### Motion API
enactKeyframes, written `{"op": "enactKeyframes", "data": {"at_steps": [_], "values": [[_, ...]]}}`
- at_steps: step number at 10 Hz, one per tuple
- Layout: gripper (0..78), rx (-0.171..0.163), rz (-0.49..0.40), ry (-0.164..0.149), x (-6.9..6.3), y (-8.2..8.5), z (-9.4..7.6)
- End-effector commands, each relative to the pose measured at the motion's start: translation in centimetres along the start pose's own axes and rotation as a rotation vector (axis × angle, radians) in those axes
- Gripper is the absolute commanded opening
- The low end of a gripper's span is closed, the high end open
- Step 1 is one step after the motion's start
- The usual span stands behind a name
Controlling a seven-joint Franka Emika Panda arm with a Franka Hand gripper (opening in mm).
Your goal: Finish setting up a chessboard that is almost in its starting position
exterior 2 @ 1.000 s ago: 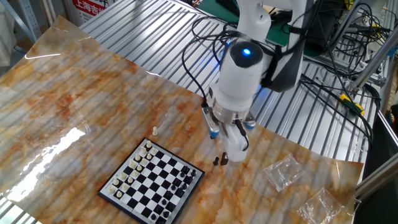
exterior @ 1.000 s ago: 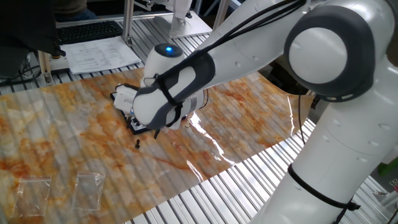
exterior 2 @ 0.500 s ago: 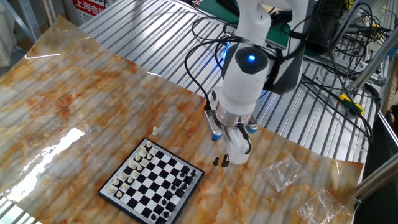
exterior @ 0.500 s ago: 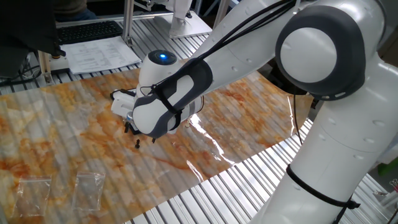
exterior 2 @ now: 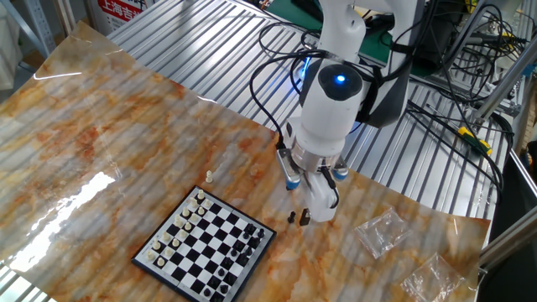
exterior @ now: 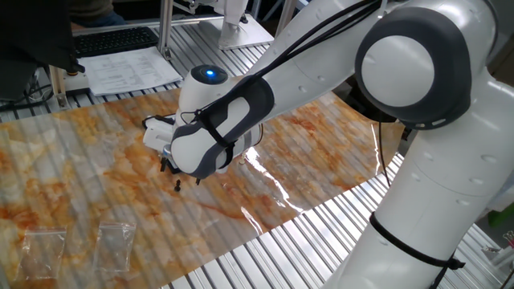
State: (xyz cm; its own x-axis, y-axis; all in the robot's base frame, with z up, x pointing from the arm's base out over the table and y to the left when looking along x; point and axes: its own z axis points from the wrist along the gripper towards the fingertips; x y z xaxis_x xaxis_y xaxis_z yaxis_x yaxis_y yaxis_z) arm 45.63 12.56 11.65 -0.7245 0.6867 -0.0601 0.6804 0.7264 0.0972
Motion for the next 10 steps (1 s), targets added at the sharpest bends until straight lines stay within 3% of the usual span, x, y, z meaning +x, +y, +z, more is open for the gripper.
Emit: {"op": "enactKeyframes", "data": {"at_steps": [1,3,4,6,10], "values": [[77.5,0.009,0.006,-0.012,-0.01,0.06,-0.08],[77.5,0.023,0.051,-0.01,-0.01,0.06,-0.08],[77.5,0.034,0.06,0.028,-0.01,0.06,-0.08],[77.5,0.009,0.048,0.079,-0.01,0.06,-0.08],[77.5,0.006,0.032,0.085,-0.18,0.38,0.35]]}}
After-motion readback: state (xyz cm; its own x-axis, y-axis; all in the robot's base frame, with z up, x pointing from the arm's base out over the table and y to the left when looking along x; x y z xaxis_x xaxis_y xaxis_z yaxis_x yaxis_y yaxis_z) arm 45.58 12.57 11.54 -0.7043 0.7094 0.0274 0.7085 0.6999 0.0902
